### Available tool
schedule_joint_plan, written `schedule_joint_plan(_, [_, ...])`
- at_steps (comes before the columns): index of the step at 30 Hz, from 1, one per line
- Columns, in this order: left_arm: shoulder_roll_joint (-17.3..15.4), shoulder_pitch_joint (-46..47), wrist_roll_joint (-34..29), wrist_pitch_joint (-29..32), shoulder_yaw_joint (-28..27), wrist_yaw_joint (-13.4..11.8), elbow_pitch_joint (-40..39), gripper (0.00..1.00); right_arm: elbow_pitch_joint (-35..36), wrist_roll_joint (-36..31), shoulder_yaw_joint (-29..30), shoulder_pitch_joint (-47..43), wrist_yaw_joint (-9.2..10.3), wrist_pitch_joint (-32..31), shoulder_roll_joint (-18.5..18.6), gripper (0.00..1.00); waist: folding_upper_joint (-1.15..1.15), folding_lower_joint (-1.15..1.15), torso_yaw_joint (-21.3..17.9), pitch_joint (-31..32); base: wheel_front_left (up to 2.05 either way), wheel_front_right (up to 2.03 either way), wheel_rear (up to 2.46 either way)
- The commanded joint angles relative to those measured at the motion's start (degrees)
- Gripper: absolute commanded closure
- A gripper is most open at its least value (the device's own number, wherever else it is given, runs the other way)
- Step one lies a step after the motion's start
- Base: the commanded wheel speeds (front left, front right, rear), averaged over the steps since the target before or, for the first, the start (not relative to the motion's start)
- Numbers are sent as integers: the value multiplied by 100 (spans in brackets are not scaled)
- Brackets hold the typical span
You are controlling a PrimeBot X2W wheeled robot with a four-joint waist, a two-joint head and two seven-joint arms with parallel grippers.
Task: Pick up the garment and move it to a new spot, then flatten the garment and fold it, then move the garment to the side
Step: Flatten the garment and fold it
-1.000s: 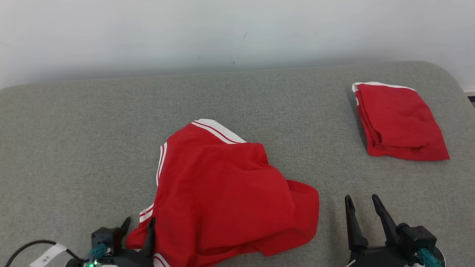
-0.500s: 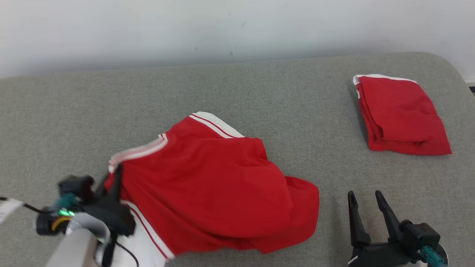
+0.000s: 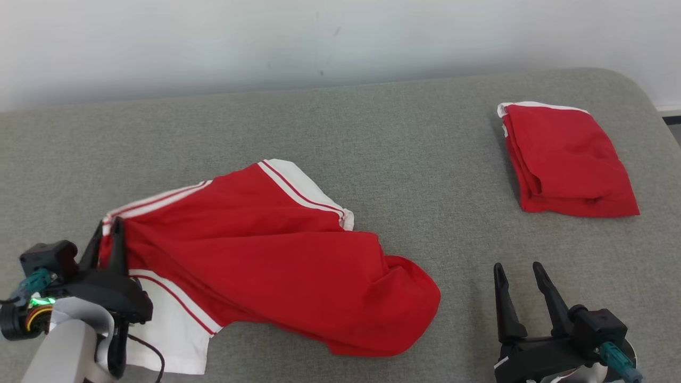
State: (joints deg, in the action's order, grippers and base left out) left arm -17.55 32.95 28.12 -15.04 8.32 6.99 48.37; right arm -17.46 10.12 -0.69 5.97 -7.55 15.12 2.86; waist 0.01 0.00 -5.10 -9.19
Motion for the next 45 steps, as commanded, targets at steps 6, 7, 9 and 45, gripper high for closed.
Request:
schedule_joint_plan(6, [159,-569,-324,-16,-398,-71,-767,0,-189,252,-217,-41,16,0,6,0,-1,0,246,203,0,0,0])
schedule_joint_plan(7, [206,-696,-382,-16,-479,-78,-953,0,-251,288,-244,-34,16,1,7,0,-1,0,297,247,0,0,0])
schedule_joint_plan(9, [442,-1190,-679,-17,-675,-123,-1594,0,-474,339,-374,11,16,0,1,0,-1,0,454,378,0,0,0])
schedule_joint_plan(45, [1466,-3404,-1488,-18,-964,-31,-3385,0,-1975,1539,-134,960,16,0,569,100,-1,0,1105,835,0,0,0])
